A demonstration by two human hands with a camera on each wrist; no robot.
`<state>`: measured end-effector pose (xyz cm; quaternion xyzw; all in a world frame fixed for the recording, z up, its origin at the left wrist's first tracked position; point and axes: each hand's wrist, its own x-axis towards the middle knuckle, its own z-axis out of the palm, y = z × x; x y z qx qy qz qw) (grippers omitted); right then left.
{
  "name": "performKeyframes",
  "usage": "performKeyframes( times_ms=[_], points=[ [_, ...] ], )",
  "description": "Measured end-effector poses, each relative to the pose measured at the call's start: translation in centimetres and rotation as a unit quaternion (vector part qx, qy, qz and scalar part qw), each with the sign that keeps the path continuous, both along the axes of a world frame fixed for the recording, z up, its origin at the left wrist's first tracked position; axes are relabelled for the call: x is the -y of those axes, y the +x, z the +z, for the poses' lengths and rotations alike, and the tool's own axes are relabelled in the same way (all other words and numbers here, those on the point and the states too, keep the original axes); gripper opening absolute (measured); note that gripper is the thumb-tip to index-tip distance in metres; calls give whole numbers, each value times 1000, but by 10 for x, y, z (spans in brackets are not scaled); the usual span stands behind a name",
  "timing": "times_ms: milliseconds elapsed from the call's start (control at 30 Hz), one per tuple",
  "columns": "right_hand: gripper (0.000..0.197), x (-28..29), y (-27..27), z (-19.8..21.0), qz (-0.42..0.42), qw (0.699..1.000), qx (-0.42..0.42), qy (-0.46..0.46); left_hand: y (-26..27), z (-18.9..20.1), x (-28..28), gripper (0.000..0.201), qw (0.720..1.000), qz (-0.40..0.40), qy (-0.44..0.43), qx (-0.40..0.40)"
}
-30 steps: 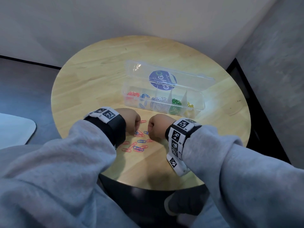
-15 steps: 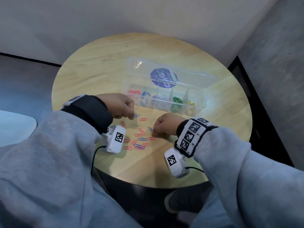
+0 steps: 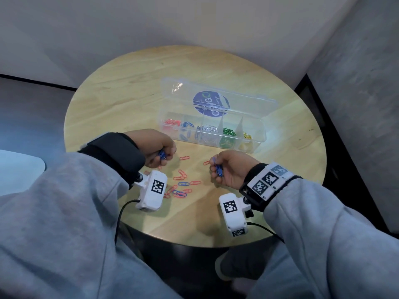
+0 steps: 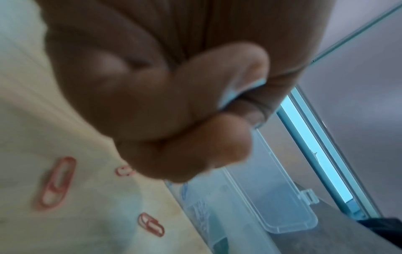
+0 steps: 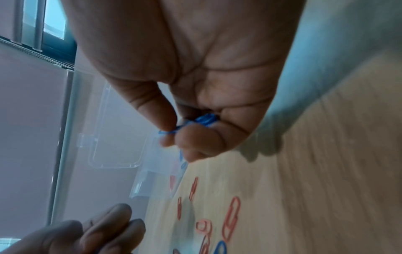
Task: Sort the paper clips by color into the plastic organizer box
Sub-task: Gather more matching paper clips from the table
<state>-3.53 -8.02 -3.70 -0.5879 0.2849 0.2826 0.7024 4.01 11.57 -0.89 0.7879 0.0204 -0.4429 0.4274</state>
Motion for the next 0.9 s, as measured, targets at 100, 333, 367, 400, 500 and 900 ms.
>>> performKeyframes(
  times_ms=[100,333,367,400,500,900],
  points=[
    [21,0,-1,2,-13,1000,-1,17,-8,-2,7,13,992,-91,72,42],
    [25,-6,2,7,67,988,15,-141,-32,-15,21,11,910,-305,219,174],
    [26,-7,3,7,100,977,26,-186,-33,-16,22,12,906,-314,226,172],
    [28,-7,3,7,138,963,38,-229,-34,-17,23,14,904,-320,228,168],
    [32,-9,2,6,211,922,58,-318,-34,-15,24,15,895,-343,231,167],
    [36,-8,-5,8,215,907,75,-355,-36,-21,24,10,887,-356,228,188]
  ],
)
